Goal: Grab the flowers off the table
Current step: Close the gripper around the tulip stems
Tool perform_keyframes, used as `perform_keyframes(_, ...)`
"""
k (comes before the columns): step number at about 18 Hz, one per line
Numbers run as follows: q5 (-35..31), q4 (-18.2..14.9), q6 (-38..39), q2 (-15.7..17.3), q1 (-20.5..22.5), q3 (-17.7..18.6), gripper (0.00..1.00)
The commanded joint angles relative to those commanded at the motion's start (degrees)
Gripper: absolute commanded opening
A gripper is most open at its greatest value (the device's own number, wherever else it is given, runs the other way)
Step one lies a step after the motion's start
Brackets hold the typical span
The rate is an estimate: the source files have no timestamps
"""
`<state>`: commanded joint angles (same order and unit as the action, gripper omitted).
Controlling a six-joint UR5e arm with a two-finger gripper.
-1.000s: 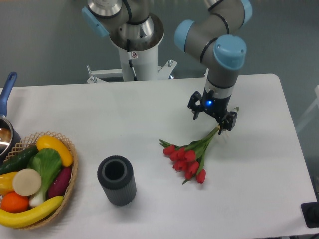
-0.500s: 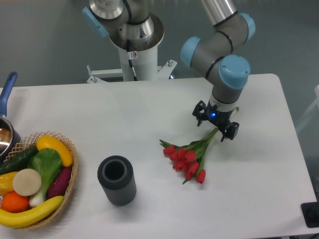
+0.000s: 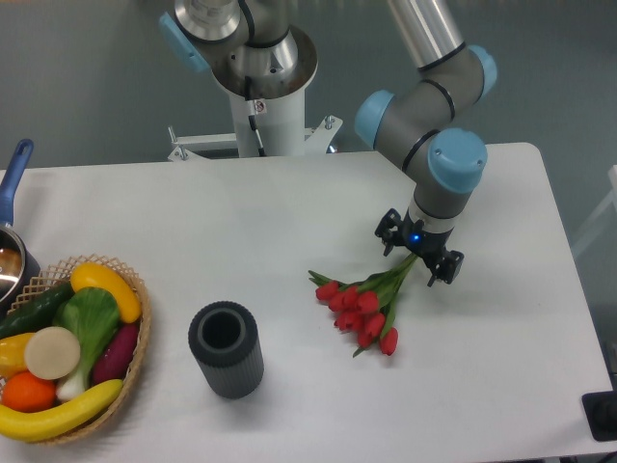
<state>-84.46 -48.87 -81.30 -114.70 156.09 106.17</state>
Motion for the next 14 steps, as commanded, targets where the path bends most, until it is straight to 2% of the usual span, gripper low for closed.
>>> perform_keyframes(4, -0.1, 0.0, -0.1, -0.1, 0.0, 0.0, 0.92)
perform_keyframes(8, -0.1, 0.0, -0.1, 0.0, 0.0, 0.0, 0.59)
perform_keyframes(13, -0.2, 0.0, 0.0, 0.0, 0.0, 0.0, 0.37)
perform_keyframes(14, -0.2, 0.0, 0.0, 0.0, 0.0, 0.0, 0.35)
